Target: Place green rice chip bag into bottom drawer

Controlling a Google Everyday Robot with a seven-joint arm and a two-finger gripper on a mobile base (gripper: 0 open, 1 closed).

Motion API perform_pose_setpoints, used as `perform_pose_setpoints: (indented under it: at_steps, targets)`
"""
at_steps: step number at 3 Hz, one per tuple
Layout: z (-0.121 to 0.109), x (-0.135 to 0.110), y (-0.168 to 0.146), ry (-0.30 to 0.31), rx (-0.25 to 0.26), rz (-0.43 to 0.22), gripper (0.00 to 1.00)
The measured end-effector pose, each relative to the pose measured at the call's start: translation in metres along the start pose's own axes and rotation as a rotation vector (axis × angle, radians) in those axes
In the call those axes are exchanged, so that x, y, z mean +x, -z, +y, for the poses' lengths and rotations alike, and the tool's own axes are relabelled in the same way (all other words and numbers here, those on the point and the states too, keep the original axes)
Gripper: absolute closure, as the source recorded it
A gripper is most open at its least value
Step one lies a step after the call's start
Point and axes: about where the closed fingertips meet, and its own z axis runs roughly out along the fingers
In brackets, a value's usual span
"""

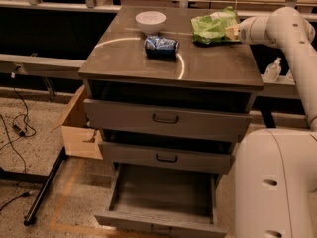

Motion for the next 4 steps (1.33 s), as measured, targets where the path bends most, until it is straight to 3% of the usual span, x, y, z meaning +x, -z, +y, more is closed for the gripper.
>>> perform_pose_setpoints:
  at_steps: [1,2,4]
  targets:
    - [-0.011,-0.005,0.005,0.012,0.036,-0.001,0.83]
    - [-0.023,-0.001,0.004,-0.035,0.061,0.008,0.51]
    - [-0.027,0.004,-0.007,-0.133,0.051,-0.032,0.05]
